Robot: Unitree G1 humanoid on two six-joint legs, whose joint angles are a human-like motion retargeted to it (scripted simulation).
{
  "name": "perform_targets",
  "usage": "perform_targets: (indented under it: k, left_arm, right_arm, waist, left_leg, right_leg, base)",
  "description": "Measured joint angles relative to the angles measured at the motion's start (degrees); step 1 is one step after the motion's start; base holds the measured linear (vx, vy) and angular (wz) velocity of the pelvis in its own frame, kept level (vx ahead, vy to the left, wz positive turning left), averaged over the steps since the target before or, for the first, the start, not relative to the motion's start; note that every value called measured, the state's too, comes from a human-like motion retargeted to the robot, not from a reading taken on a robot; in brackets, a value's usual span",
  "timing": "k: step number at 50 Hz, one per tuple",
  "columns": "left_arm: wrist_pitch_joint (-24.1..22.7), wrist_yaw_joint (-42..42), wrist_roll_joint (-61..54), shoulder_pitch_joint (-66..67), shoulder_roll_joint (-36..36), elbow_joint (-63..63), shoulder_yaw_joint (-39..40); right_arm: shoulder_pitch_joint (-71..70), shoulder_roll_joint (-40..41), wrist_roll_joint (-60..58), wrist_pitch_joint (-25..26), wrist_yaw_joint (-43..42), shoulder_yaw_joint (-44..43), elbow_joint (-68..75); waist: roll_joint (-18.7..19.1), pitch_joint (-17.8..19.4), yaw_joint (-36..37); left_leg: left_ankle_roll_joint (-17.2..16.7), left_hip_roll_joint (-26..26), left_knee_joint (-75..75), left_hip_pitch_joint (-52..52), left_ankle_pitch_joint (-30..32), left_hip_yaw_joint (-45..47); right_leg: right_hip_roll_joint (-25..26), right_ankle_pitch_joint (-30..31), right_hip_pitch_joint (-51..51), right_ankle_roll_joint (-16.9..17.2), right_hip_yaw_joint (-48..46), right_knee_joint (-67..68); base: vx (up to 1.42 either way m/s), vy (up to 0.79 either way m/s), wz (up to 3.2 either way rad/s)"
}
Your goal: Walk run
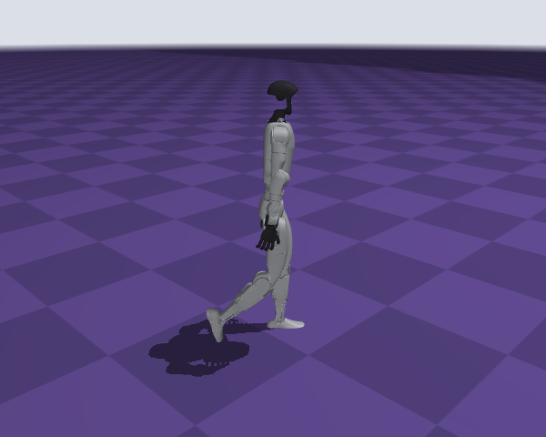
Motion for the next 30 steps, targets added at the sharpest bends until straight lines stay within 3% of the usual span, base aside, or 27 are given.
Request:
perform_targets:
  k: [4,8,14,20,21,22,25,27,30]
  left_arm:
    - [-0.83,-0.50,-1.56,-6.02,2.56,-2.30,-1.65]
    - [-3.09,-0.87,-0.13,-10.41,5.86,-5.76,-4.97]
    - [-5.77,0.47,3.62,-14.71,9.64,-9.09,-8.20]
    - [-7.72,0.12,3.68,-15.12,8.01,-9.39,-8.62]
    - [-8.32,-0.85,3.20,-14.60,7.36,-9.09,-8.77]
    - [-8.85,-1.86,2.90,-13.93,6.63,-8.72,-8.96]
    - [-9.92,-4.97,3.77,-10.70,3.84,-6.89,-9.60]
    - [-9.66,-5.05,5.80,-7.64,2.10,-5.20,-9.77]
    - [-8.05,-2.85,9.91,-2.36,-0.59,-3.10,-10.12]
  right_arm:
    - [3.32,0.01,-6.16,1.92,4.85,1.58,0.00]
    - [6.38,0.31,-6.13,-0.57,2.65,2.27,0.00]
    - [9.81,1.74,1.79,-0.64,1.30,-1.24,0.00]
    - [9.88,2.84,7.78,1.17,4.39,-4.65,0.00]
    - [9.35,2.86,7.46,1.39,4.38,-5.09,0.00]
    - [8.86,2.86,6.99,1.51,4.33,-5.59,0.00]
    - [7.46,2.28,4.08,0.84,3.98,-7.34,0.00]
    - [6.56,1.76,2.88,-0.05,3.26,-7.36,0.00]
    - [4.81,1.01,2.98,-0.53,1.88,-6.97,0.00]
  waist:
    - [2.32,0.04,-1.07]
    - [3.68,0.29,-7.22]
    - [0.43,0.76,-10.07]
    - [2.27,1.55,-10.68]
    - [2.85,1.53,-10.91]
    - [3.52,1.52,-11.50]
    - [5.92,1.69,-15.79]
    - [6.94,1.36,-15.85]
    - [6.25,1.35,-15.62]
  left_leg:
    - [0.85,1.21,-0.83,4.21,-2.86,2.36]
    - [1.05,0.07,-2.87,8.65,-4.88,1.90]
    - [1.62,-5.57,-5.38,16.98,-9.51,4.76]
    - [-0.13,-5.02,-4.82,22.26,-12.55,7.16]
    - [-0.67,-4.73,-4.26,22.48,-12.27,7.34]
    - [-1.28,-4.34,-3.59,22.73,-11.74,7.28]
    - [-3.76,-2.57,-0.39,23.65,-6.91,5.79]
    - [-6.14,-1.42,3.15,23.80,0.02,6.75]
    - [-8.85,-0.97,13.36,21.61,15.60,6.67]
  right_leg:
    - [-1.95,-12.91,-8.98,-4.24,-2.50,6.76]
    - [-4.54,-20.93,-16.43,-3.97,-5.81,0.84]
    - [-10.99,-24.09,-21.37,-4.54,-9.74,-24.02]
    - [-8.95,-28.09,-23.36,-6.94,-18.58,-40.49]
    - [-8.59,-27.49,-23.49,-10.40,-18.09,-38.62]
    - [-8.72,-26.80,-23.38,-13.00,-18.90,-36.93]
    - [-9.78,-22.88,-21.39,-14.78,-21.06,-34.88]
    - [-8.68,-23.38,-20.13,-16.67,-18.63,-33.30]
    - [-8.82,-25.33,-17.65,-17.28,-12.92,-31.24]
  base:
    - [0.62,-0.08,-0.75]
    - [0.58,-0.16,0.36]
    - [0.58,-0.23,-0.31]
    - [0.60,-0.27,-0.43]
    - [0.66,-0.36,-0.20]
    - [0.55,-0.27,0.24]
    - [0.71,-0.39,0.71]
    - [0.74,-0.45,-0.10]
    - [0.77,-0.49,-0.46]
